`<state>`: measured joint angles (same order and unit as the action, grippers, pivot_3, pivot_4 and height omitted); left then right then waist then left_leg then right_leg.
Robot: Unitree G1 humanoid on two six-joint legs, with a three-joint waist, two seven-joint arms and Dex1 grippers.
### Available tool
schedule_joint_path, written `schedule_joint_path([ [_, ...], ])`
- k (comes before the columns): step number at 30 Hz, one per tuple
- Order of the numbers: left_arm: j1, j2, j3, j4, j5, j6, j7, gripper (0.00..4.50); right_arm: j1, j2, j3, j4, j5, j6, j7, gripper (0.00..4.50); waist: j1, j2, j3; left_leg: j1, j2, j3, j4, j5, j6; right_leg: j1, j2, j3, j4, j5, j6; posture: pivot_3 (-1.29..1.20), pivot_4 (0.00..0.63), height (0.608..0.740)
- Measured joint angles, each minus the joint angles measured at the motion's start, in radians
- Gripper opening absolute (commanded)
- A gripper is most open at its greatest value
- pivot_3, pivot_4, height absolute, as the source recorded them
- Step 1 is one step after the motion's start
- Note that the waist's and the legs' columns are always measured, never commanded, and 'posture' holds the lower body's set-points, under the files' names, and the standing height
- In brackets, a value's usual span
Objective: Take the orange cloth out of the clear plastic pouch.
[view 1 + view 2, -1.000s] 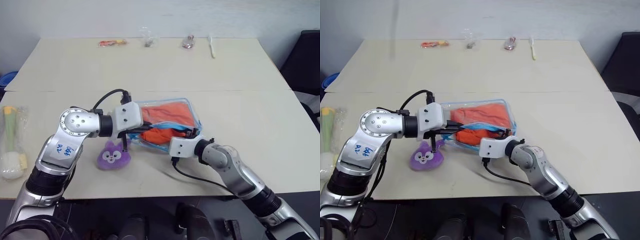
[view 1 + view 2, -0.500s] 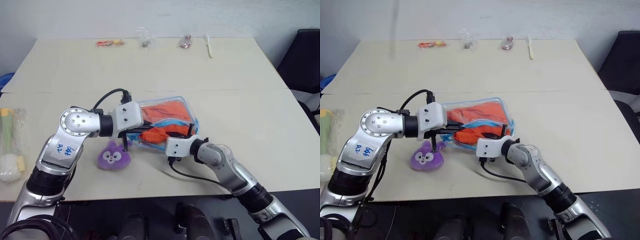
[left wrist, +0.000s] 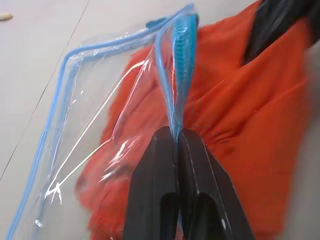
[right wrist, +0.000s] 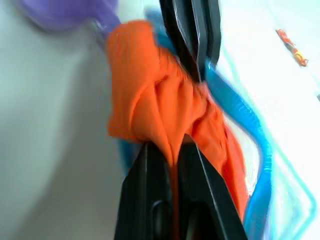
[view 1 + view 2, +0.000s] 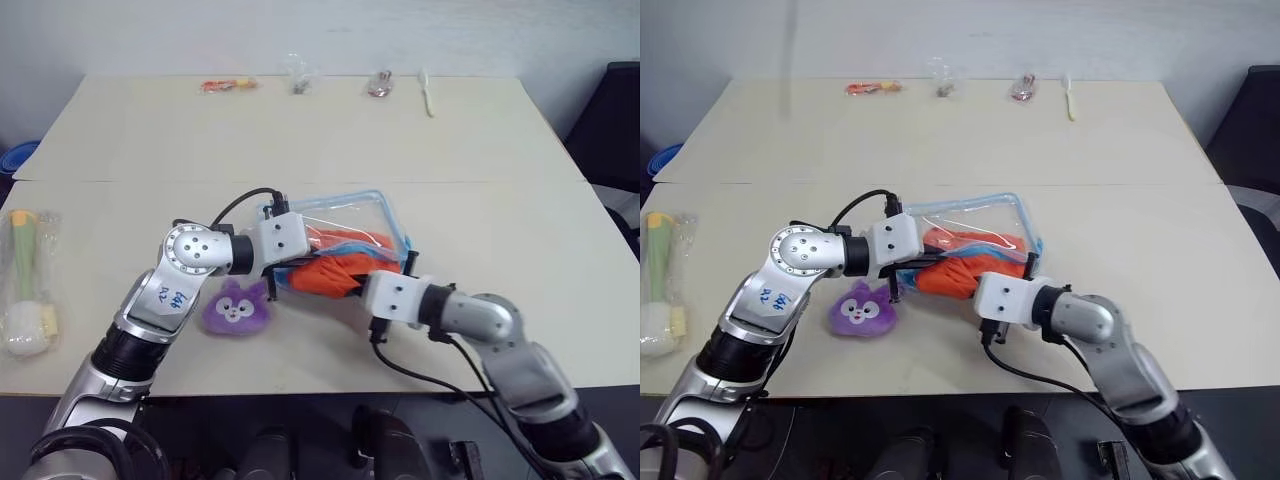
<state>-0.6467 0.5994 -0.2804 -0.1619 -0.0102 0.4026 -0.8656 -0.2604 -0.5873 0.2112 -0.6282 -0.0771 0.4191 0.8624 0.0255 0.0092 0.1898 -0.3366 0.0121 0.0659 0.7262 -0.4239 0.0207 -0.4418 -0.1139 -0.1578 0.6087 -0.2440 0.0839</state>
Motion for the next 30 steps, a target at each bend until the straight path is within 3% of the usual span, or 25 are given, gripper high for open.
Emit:
schedule_joint_path([
  [7,-0.017,-0.032,-0.012,0.084,0.024,-0.025,0.012,0.0,0.039,-0.177,-0.326,-0.22,0.336,0.191,0.142,0.04,0.001,0.0,0.0,0.001,0.0,-0.001,0.0,0.0,0.0,0.0,0.0,0.0,0.001,0.0,0.0,0.0,0.15,0.74],
  [8,-0.017,-0.034,-0.01,0.088,0.017,-0.017,0.01,0.49,0.023,-0.209,-0.391,-0.226,0.394,0.231,0.155,0.0,0.001,0.0,0.0,0.001,0.0,-0.001,0.0,0.0,0.0,0.0,0.0,0.001,0.001,0.0,0.0,0.0,0.15,0.74],
  [12,-0.013,-0.027,0.013,0.079,-0.03,0.024,-0.025,1.62,-0.014,-0.345,-0.588,-0.201,0.535,0.325,0.207,0.0,0.003,0.0,0.0,0.001,0.0,-0.001,0.0,0.0,0.0,0.001,-0.001,0.0,0.0,0.0,0.0,0.0,0.15,0.74],
  [15,-0.008,0.032,0.044,0.055,-0.059,0.032,-0.071,2.58,-0.012,-0.448,-0.734,-0.076,0.581,0.332,0.265,0.0,0.002,0.0,0.0,0.001,0.0,0.0,0.0,0.0,0.001,0.001,-0.001,0.0,0.0,0.0,0.0,0.0,0.15,0.74],
  [19,0.001,0.145,0.133,0.003,-0.212,0.115,-0.228,3.79,-0.056,-0.498,-0.72,0.2,0.474,0.16,0.24,0.0,-0.003,-0.001,0.0,0.001,0.0,0.002,0.0,0.0,0.001,0.001,-0.001,0.001,0.001,0.0,0.0,0.0,0.15,0.74],
  [24,-0.11,0.165,0.26,-0.031,-0.461,0.306,-0.319,3.79,-0.186,-0.47,-0.545,0.558,0.257,-0.139,0.076,0.0,0.001,0.0,0.001,0.0,0.0,0.003,0.001,0.0,0.0,0.001,-0.001,-0.001,0.001,0.0,0.0,0.0,0.15,0.74],
  [30,-0.189,0.094,0.283,-0.035,-0.581,0.418,-0.272,3.79,-0.03,-0.407,-0.405,0.802,0.076,-0.534,-0.015,0.0,0.0,0.0,0.001,-0.001,0.0,0.002,0.0,0.0,0.0,0.002,-0.002,-0.001,-0.002,0.0,0.0,0.0,0.15,0.74],
])
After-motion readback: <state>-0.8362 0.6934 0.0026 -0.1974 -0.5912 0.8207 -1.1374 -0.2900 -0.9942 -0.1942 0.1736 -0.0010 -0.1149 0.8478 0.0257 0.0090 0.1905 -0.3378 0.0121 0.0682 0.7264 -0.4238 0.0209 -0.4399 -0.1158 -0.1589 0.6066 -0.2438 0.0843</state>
